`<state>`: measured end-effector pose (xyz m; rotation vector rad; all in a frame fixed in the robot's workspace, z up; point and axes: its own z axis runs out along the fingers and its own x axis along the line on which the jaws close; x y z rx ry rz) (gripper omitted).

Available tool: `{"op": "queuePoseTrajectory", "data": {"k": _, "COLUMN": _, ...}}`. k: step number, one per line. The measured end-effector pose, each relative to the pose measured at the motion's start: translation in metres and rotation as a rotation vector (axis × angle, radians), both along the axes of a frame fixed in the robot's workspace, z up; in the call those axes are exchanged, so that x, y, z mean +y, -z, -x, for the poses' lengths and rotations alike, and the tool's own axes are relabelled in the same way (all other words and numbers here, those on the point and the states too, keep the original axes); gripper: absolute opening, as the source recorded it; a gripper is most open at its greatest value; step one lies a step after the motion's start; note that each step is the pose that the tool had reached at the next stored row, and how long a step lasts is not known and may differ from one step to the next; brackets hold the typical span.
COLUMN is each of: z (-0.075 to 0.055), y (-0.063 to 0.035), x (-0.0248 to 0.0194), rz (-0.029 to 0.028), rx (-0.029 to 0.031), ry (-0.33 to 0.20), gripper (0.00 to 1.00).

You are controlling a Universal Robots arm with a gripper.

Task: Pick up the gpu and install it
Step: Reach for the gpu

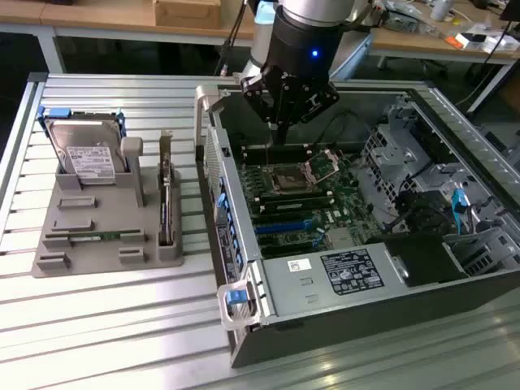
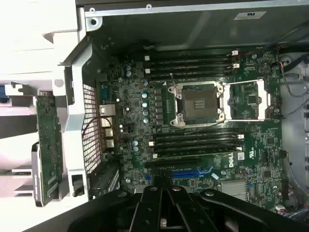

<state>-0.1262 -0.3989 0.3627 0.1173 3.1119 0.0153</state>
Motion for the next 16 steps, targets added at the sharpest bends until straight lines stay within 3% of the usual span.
{"op": "queuePoseTrajectory", "data": {"k": 2, "z": 0.011, "y": 0.0000, "x": 0.0000, "rz": 0.0000, "rx": 0.0000, "ry": 0.000, "gripper": 0.11}}
{"op": "queuePoseTrajectory", "data": {"k": 16, "z": 0.023, "y": 0.0000, "x": 0.0000, "rz": 0.0000, "rx": 0.0000, "ry": 0.000, "gripper": 0.11}}
